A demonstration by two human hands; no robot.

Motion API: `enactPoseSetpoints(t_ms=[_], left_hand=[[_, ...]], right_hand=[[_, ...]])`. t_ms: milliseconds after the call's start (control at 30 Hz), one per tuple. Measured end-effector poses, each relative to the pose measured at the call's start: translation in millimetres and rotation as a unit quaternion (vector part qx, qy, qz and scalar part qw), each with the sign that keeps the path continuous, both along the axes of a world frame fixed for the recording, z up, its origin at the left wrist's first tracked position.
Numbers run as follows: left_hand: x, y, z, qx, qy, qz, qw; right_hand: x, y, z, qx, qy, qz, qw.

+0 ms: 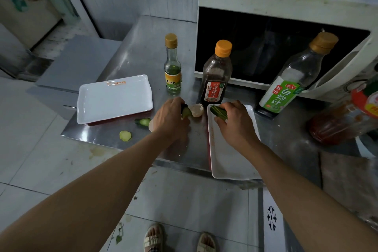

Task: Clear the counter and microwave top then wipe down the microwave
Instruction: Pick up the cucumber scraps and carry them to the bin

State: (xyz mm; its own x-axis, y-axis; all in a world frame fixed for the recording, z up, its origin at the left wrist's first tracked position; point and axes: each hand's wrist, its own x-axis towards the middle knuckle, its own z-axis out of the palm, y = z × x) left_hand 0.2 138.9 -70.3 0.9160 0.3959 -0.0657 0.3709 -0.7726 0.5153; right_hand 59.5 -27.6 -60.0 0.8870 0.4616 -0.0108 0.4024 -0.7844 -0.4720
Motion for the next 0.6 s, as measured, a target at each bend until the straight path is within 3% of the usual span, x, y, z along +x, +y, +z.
enactPoseSetpoints(t_ms=[600], left_hand=[[-43.9,31.5,45.5,-0.081,-0.062,0.048,0.994]], right_hand=[[-33.1,30.8,48.9,-0.002,-0.026,0.009,1.0]])
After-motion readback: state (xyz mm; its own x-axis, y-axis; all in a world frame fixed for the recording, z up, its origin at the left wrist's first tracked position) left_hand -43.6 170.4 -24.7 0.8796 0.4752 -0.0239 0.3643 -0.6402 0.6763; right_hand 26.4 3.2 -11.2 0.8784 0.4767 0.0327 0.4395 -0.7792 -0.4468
